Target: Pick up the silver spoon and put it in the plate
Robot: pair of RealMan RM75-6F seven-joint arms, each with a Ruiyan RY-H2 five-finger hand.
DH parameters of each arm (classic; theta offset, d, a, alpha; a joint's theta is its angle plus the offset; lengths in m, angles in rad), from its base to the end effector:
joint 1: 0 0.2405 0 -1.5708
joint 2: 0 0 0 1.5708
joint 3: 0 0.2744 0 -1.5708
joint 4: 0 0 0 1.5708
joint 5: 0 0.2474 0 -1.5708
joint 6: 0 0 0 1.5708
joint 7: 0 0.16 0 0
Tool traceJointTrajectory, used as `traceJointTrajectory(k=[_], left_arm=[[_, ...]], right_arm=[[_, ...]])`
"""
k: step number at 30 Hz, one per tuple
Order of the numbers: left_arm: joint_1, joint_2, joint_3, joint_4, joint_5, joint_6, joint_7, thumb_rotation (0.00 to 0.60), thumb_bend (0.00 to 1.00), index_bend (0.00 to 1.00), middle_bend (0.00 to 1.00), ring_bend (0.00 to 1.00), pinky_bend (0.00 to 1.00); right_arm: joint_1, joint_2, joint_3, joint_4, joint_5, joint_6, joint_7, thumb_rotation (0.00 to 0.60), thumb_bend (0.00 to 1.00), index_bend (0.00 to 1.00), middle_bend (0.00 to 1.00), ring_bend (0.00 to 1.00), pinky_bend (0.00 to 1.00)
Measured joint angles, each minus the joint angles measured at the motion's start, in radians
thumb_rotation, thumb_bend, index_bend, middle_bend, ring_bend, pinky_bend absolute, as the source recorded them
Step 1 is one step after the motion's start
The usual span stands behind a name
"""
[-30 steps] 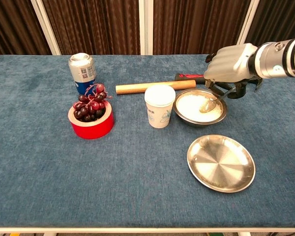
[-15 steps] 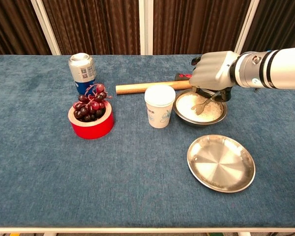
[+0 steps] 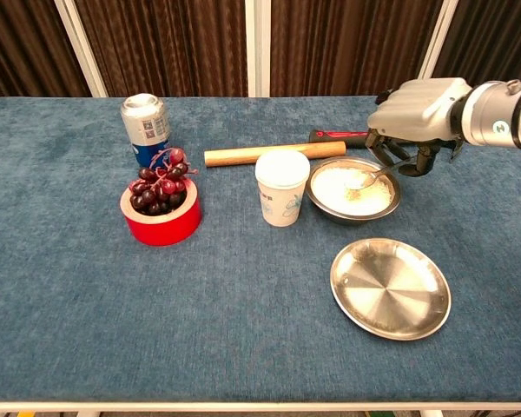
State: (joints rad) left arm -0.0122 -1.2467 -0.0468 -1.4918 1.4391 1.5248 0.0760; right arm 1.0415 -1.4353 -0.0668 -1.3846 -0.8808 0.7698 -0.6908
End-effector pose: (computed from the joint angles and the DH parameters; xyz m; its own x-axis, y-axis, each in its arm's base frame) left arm -0.3748 0.1747 0.1091 0.4550 0.0036 0.8905 0.8835 0.1238 -0.4519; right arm -0.1752 -0.4239 -0.0486 0.8942 -0.1825 0.4088 -0.4370 -0.5541 0.7085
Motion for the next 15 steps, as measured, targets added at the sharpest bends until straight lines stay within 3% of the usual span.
traceJointTrajectory(k=[9,15], left_arm=[[-0.001,0.012,-0.003,-0.022,0.001,0.004,0.020,0.600,0.10,0.17,0.10,0.05,0.03],[-0.004,0.014,-0.005,-0.028,0.001,0.002,0.028,0.600,0.10,0.17,0.10,0.05,0.03]], right_arm=[[-0.092,-0.003,0.034,0.066,-0.181,0.009,0.259,0.600,0.33,0.62,0.60,0.20,0.00],[-0.109,0.063,0.064,0.008,-0.239,0.022,0.312,0.600,0.33,0.62,0.60,0.20,0.00]])
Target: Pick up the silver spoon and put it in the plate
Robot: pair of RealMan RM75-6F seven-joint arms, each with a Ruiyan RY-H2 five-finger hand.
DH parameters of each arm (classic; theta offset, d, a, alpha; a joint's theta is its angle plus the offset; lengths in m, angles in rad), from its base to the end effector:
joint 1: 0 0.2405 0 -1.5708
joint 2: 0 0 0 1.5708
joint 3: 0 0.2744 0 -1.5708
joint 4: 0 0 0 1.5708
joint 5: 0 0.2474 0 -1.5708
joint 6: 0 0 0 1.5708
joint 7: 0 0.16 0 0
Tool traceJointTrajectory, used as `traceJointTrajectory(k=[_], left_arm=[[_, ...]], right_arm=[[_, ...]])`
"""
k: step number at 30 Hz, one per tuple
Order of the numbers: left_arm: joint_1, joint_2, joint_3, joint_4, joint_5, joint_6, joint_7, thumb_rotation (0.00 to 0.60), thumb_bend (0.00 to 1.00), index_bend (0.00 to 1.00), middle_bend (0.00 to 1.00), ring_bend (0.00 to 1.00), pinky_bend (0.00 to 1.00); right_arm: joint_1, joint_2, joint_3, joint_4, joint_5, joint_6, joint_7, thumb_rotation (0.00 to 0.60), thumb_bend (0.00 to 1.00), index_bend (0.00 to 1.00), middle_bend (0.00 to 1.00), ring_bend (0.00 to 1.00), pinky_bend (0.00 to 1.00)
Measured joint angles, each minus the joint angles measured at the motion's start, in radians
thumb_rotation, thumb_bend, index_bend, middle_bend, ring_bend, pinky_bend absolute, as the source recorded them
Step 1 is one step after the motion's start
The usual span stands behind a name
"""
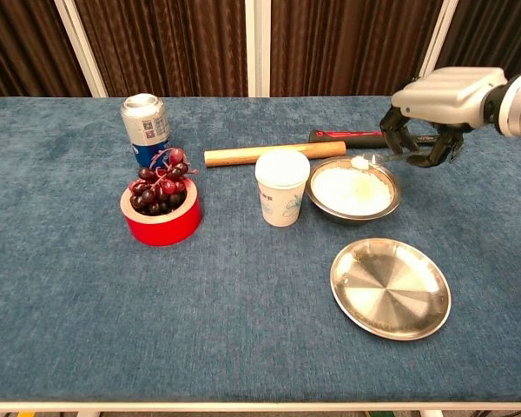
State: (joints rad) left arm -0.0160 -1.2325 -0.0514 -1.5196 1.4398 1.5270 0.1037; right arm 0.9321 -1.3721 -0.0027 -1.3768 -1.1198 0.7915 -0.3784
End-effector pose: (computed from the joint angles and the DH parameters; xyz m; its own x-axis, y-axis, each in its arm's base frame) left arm -0.3692 0.1772 0.1121 0.4676 -0.0016 0.8840 0.8778 0.1191 -0.4641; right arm -0.1883 -0.4239 -0.0191 0.7795 -0.2091 0.5905 -0.5996 -0.5220 0.6066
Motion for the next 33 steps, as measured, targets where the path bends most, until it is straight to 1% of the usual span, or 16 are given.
traceJointTrajectory(k=[5,8,14,18,23,29,33], left_arm=[[-0.002,0.000,-0.001,0.001,0.000,-0.001,0.000,0.600,0.10,0.17,0.10,0.05,0.03],[-0.001,-0.004,0.000,0.007,0.000,-0.001,-0.005,0.600,0.10,0.17,0.10,0.05,0.03],[0.003,-0.008,0.001,0.019,-0.002,0.001,-0.021,0.600,0.10,0.17,0.10,0.05,0.03],[0.005,-0.009,0.000,0.015,-0.005,0.001,-0.024,0.600,0.10,0.17,0.10,0.05,0.03],[0.009,-0.016,0.002,0.030,-0.008,0.000,-0.037,0.600,0.10,0.17,0.10,0.05,0.03],[0.017,-0.025,0.005,0.051,-0.006,0.009,-0.057,0.600,0.10,0.17,0.10,0.05,0.03],[0.019,-0.033,0.006,0.065,-0.004,0.011,-0.069,0.600,0.10,0.17,0.10,0.05,0.03]], right_arm=[[0.017,0.053,0.037,-0.078,-0.023,-0.011,0.008,0.600,0.33,0.62,0.60,0.20,0.00],[0.048,0.064,0.061,-0.111,-0.021,-0.037,-0.010,0.600,0.33,0.62,0.60,0.20,0.00],[0.112,0.048,0.075,-0.123,0.019,-0.090,-0.117,0.600,0.33,0.62,0.60,0.20,0.00],[0.165,0.020,0.068,-0.116,0.072,-0.112,-0.247,0.600,0.33,0.62,0.60,0.20,0.00],[0.230,-0.015,0.047,-0.118,0.150,-0.103,-0.430,0.600,0.33,0.62,0.60,0.20,0.00],[0.316,-0.049,-0.002,-0.138,0.230,-0.056,-0.690,0.600,0.33,0.62,0.60,0.20,0.00],[0.370,-0.077,-0.043,-0.156,0.257,0.007,-0.875,0.600,0.33,0.62,0.60,0.20,0.00]])
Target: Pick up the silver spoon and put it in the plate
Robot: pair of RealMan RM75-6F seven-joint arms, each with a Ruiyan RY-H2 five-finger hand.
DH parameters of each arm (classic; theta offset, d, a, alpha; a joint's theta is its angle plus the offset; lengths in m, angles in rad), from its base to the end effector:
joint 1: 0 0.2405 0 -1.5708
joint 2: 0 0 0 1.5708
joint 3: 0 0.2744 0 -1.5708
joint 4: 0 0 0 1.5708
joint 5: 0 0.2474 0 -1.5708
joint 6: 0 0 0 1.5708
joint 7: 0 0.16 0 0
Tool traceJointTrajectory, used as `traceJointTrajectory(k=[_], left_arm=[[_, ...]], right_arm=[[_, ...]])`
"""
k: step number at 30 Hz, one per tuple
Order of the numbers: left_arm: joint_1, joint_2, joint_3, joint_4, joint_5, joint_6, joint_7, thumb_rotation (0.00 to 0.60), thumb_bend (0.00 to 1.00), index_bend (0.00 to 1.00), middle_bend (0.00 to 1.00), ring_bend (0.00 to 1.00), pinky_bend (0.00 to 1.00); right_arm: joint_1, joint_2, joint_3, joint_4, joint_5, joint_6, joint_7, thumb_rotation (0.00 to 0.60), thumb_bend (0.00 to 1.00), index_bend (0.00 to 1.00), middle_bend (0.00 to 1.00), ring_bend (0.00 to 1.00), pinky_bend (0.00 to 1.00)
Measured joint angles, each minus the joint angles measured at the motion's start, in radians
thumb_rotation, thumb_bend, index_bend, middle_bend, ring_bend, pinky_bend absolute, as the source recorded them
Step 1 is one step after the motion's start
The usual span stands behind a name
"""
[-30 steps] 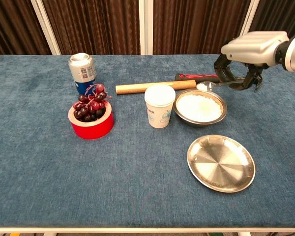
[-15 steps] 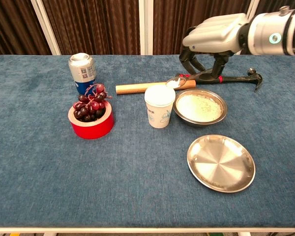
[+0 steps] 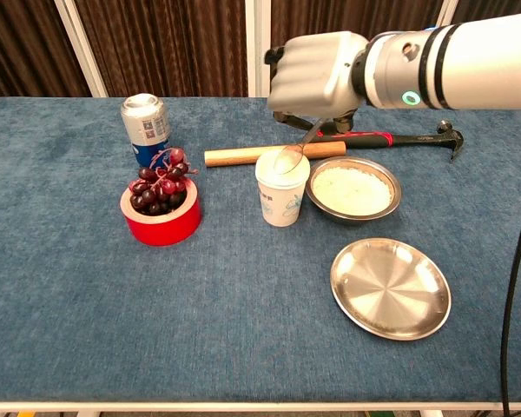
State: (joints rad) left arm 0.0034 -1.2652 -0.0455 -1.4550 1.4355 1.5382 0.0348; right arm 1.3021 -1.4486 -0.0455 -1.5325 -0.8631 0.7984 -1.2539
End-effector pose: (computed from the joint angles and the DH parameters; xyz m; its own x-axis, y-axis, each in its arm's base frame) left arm -0.3830 0.1683 0.1085 0.4362 -0.0066 0.8998 0.8909 0.1433 -0.4309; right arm -0.0389 -0.4080 -0.0722 0.9234 0.3727 0.0920 0.1745 -0.6209 0.7642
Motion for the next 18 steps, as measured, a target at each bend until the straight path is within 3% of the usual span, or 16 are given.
traceJointTrajectory(k=[9,18], left_arm=[[0.004,-0.008,-0.001,0.012,-0.003,0.000,-0.014,0.600,0.10,0.17,0.10,0.05,0.03],[0.010,-0.021,-0.001,0.034,-0.002,0.004,-0.032,0.600,0.10,0.17,0.10,0.05,0.03]], right_arm=[[0.065,-0.057,-0.091,-0.019,-0.026,0.128,-0.278,0.600,0.33,0.62,0.61,0.20,0.00],[0.061,-0.096,-0.131,-0.028,-0.055,0.235,-0.452,0.600,0.33,0.62,0.61,0.20,0.00]])
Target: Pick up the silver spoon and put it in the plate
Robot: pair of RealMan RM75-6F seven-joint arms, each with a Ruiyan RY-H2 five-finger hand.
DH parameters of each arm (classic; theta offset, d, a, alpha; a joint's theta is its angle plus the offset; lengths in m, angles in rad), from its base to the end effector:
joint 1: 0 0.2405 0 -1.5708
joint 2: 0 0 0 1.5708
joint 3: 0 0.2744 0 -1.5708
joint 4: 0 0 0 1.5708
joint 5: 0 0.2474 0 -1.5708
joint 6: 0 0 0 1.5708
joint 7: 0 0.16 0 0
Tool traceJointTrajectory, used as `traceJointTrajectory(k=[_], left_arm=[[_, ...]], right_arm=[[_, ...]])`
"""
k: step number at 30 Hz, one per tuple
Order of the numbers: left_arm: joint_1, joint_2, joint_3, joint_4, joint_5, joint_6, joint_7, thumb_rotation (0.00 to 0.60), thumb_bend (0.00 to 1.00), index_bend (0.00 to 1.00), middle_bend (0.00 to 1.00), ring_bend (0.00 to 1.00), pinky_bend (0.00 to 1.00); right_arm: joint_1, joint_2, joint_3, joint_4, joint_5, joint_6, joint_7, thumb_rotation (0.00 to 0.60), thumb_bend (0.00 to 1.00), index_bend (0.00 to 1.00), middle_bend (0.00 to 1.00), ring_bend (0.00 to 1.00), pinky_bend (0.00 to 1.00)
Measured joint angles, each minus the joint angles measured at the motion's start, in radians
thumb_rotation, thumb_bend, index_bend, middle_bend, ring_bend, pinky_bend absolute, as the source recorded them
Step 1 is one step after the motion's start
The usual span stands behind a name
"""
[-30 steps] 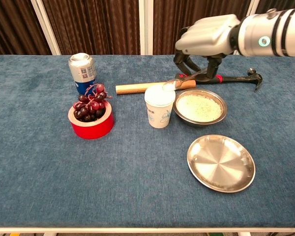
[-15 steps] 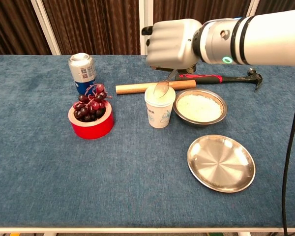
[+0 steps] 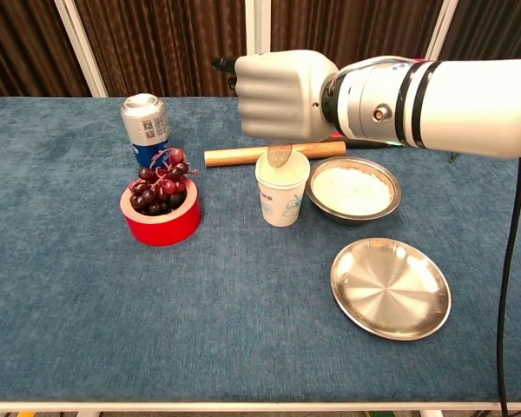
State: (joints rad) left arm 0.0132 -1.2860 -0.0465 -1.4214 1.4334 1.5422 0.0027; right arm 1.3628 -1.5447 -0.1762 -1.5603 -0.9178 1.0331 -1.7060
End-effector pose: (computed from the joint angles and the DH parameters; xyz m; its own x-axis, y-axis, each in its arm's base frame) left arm -0.3893 0.1646 0.1055 0.4196 -0.0117 0.9076 0.8974 0.1556 -0.4129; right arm -0.0276 -0.3725 -0.0925 0.6754 0.6973 -0.2400 0.5779 -0.2983 0.7597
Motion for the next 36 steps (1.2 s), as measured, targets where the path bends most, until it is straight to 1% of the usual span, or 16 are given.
traceJointTrajectory(k=[4,8,11,14,17,20,26,30,36], left_arm=[[0.002,-0.003,0.001,0.008,0.000,-0.001,-0.007,0.600,0.10,0.17,0.10,0.05,0.03],[0.002,-0.007,0.001,0.013,0.003,0.000,-0.011,0.600,0.10,0.17,0.10,0.05,0.03],[0.005,-0.009,0.002,0.018,0.003,0.001,-0.016,0.600,0.10,0.17,0.10,0.05,0.03],[0.006,-0.009,0.004,0.022,0.002,-0.002,-0.019,0.600,0.10,0.17,0.10,0.05,0.03],[0.007,-0.009,0.002,0.022,0.002,0.000,-0.019,0.600,0.10,0.17,0.10,0.05,0.03],[0.004,-0.008,0.000,0.019,0.007,0.001,-0.012,0.600,0.10,0.17,0.10,0.05,0.03],[0.001,0.004,-0.003,-0.004,0.017,0.011,0.008,0.600,0.10,0.17,0.10,0.05,0.03],[-0.005,0.018,-0.005,-0.034,0.022,0.009,0.030,0.600,0.10,0.17,0.10,0.05,0.03],[-0.012,0.035,-0.008,-0.070,0.031,0.011,0.061,0.600,0.10,0.17,0.10,0.05,0.03]], right_arm=[[-0.011,-0.007,0.005,-0.018,0.016,0.041,-0.047,0.600,0.33,0.62,0.61,0.20,0.00],[-0.021,-0.003,0.012,-0.033,0.023,0.052,-0.052,0.600,0.33,0.62,0.61,0.21,0.00],[-0.032,0.005,0.019,-0.041,0.014,0.060,-0.022,0.600,0.33,0.62,0.61,0.21,0.00],[-0.055,0.021,0.032,-0.052,0.001,0.077,0.047,0.600,0.33,0.62,0.61,0.21,0.00],[-0.092,0.041,0.042,-0.060,-0.028,0.099,0.155,0.600,0.33,0.62,0.60,0.21,0.00],[-0.144,0.059,0.048,-0.063,-0.060,0.124,0.294,0.600,0.33,0.62,0.59,0.21,0.00],[-0.265,0.090,0.046,-0.053,-0.144,0.156,0.625,0.600,0.33,0.62,0.59,0.21,0.00],[-0.359,0.115,0.029,-0.037,-0.225,0.168,0.878,0.600,0.33,0.62,0.58,0.21,0.00],[-0.500,0.138,-0.021,0.008,-0.400,0.196,1.181,0.600,0.33,0.62,0.58,0.21,0.00]])
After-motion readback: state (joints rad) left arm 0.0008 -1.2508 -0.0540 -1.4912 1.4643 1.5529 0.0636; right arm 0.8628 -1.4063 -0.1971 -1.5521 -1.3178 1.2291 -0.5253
